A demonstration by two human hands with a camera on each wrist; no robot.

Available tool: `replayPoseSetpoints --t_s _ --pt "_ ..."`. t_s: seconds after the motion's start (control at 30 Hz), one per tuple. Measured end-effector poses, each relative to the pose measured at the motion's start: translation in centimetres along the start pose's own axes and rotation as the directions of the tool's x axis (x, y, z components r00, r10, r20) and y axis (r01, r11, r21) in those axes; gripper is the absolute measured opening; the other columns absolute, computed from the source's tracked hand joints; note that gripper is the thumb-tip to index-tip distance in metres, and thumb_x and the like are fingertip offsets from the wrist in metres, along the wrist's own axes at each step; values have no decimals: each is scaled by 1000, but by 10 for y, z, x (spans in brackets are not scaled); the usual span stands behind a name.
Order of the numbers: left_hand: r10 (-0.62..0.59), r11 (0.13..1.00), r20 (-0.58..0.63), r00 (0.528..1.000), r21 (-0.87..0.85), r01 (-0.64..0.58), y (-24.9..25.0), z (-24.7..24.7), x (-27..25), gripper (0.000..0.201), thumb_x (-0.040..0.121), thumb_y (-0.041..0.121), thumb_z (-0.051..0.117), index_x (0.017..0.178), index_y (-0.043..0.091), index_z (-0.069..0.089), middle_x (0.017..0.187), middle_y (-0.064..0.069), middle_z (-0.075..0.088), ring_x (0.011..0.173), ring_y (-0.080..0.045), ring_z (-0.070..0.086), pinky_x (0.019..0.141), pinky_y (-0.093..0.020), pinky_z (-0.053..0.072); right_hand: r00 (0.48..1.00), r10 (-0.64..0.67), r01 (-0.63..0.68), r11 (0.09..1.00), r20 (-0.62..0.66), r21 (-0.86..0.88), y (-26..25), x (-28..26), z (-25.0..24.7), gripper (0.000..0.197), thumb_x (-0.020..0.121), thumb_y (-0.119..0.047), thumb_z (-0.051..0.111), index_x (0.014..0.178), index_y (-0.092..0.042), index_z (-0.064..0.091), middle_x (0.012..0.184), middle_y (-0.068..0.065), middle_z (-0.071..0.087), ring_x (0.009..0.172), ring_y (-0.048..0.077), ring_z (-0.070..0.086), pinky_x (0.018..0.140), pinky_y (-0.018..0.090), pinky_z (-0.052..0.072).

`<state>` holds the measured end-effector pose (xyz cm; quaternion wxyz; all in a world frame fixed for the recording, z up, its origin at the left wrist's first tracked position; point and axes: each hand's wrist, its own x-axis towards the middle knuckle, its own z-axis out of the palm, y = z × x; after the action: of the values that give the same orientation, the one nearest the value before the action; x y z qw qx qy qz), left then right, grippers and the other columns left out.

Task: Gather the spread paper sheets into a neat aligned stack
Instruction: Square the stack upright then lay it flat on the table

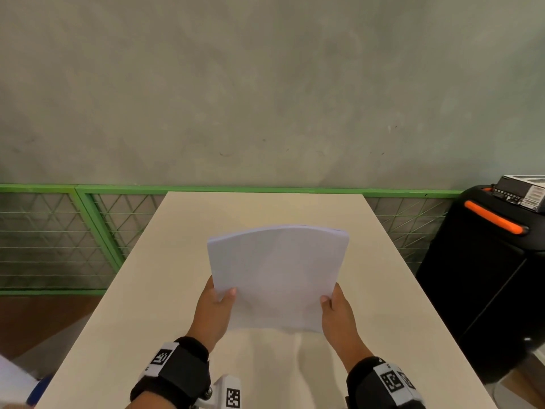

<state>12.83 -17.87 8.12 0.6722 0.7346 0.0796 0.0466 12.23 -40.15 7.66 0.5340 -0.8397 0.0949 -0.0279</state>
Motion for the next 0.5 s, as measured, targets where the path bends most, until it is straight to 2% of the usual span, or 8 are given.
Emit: replayPoseSetpoints --t_s 0.07,0.13,0.2,0.27,0.33,0.4,0.5 --pt "-13 999 2 1000 43 13 -6 1 1 34 90 -2 46 119 15 49 104 -1 60 97 -20 56 72 -18 42 1000 10 -9 998 22 -67 5 -1 3 32 97 -5 31 127 -3 43 103 2 50 93 18 47 83 23 34" --pt "-35 996 4 999 86 35 -15 1 4 33 91 -2 45 118 16 47 110 -5 58 104 -23 54 82 -26 41 999 33 -29 993 31 -112 11 -1 6 29 97 -6 31 124 -3 44 99 2 50 91 19 47 82 25 35" --pt "-59 989 6 998 137 58 -25 1 6 33 91 -2 44 116 19 45 114 -5 56 109 -23 52 90 -27 36 998 58 -51 985 34 -162 17 -1 9 19 97 -7 31 111 -7 45 85 -1 52 88 22 48 78 26 36" --pt "-95 978 12 995 188 91 -33 2 8 35 91 -2 43 122 16 45 114 -4 53 109 -21 49 92 -25 33 996 77 -68 978 41 -196 23 0 12 12 97 -7 31 101 -13 41 77 -8 49 86 24 50 75 27 37" --pt "-154 958 23 988 247 143 -41 2 8 40 92 0 42 131 7 43 114 -3 51 107 -18 46 93 -24 32 994 91 -77 974 55 -214 28 2 15 20 96 -6 31 109 -9 45 84 -1 54 85 24 49 74 27 36" --pt "-201 934 33 979 307 181 -48 1 9 41 93 1 42 134 3 41 119 -6 52 111 -21 48 94 -23 31 991 115 -97 970 68 -222 32 4 17 28 95 -5 31 120 -4 46 97 6 55 86 23 47 76 27 36" --pt "-252 907 41 967 359 221 -53 -1 14 41 94 4 42 134 4 40 133 -13 52 124 -28 48 96 -26 32 980 185 -167 967 76 -194 34 10 19 26 94 -3 33 115 0 48 98 6 52 88 24 47 78 25 35"
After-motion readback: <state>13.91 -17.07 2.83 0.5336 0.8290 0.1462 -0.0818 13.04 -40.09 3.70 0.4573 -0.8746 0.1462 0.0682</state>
